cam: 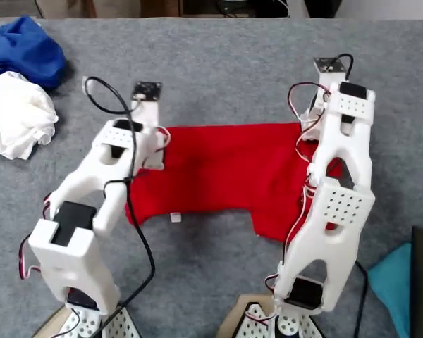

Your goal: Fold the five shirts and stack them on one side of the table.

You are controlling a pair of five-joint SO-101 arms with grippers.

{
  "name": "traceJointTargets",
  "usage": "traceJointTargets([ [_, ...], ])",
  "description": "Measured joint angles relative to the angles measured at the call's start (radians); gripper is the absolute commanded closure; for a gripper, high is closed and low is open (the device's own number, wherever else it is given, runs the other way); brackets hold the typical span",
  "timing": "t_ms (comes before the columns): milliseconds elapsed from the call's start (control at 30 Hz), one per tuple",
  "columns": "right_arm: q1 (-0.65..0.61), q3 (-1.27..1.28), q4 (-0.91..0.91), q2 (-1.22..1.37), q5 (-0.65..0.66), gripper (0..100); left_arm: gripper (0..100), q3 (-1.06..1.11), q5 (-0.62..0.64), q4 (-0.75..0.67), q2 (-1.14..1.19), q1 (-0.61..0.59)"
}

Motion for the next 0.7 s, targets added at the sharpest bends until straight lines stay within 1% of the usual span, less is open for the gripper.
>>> traceJointTargets([
  [167,0.0,-0.034,0.015,0.002,0.021,99.0,98,-0.038,0.0,0.002,0.002,-0.037],
  [233,0.0,-0.072,0.058,0.002,0.034,99.0,98,-0.04,0.0,0.008,0.002,-0.037],
  [333,0.0,-0.164,0.163,0.002,0.063,99.0,98,-0.066,0.0,0.066,0.003,-0.037],
  [400,0.0,-0.242,0.244,0.002,0.094,99.0,98,-0.109,0.0,0.135,0.003,-0.037],
  [500,0.0,-0.385,0.361,0.002,0.146,99.0,98,-0.201,-0.006,0.275,0.003,-0.037],
  [567,-0.002,-0.493,0.43,0.002,0.189,99.0,98,-0.267,-0.046,0.374,0.003,-0.032],
  [633,-0.006,-0.557,0.445,0.0,0.226,99.0,98,-0.334,-0.098,0.47,0.003,-0.009],
  [700,-0.015,-0.568,0.451,-0.005,0.253,99.0,98,-0.397,-0.135,0.552,0.003,0.026],
])
